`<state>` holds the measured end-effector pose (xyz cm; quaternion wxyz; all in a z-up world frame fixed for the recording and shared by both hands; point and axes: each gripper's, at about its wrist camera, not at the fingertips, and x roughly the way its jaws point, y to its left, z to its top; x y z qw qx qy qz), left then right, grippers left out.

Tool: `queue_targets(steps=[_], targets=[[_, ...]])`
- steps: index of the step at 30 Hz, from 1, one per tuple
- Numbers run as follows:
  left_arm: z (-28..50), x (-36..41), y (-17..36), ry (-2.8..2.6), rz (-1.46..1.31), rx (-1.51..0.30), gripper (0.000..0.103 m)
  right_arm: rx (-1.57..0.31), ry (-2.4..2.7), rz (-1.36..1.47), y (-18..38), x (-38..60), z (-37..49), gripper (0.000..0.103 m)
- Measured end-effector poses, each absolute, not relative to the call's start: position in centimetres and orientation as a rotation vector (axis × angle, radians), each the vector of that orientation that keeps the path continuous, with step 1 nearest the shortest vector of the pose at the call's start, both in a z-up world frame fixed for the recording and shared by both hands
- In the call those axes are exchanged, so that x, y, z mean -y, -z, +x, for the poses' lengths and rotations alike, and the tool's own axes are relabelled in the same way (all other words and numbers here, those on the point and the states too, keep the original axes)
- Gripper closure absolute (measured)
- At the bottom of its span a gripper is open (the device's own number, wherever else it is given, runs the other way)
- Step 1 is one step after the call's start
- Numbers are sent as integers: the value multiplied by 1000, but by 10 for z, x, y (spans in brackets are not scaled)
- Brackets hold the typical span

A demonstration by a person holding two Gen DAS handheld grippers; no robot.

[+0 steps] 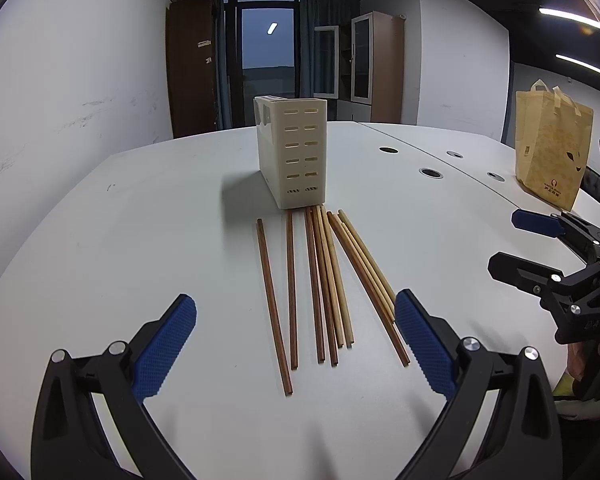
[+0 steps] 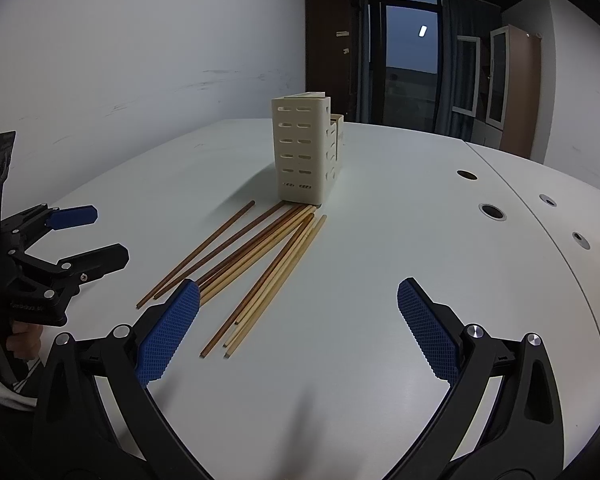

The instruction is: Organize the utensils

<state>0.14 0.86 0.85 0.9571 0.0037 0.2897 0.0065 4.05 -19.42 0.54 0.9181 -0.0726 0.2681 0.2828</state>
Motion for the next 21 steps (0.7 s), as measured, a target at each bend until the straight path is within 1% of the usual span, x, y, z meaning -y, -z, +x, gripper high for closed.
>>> queue_targets(steps=[16, 21], targets=[[12, -14, -12, -40, -16, -606, 5, -589, -570, -149, -5, 196, 56, 8], [26, -25, -14, -13, -105, -660, 5, -612, -577, -156, -7, 193, 70, 8]])
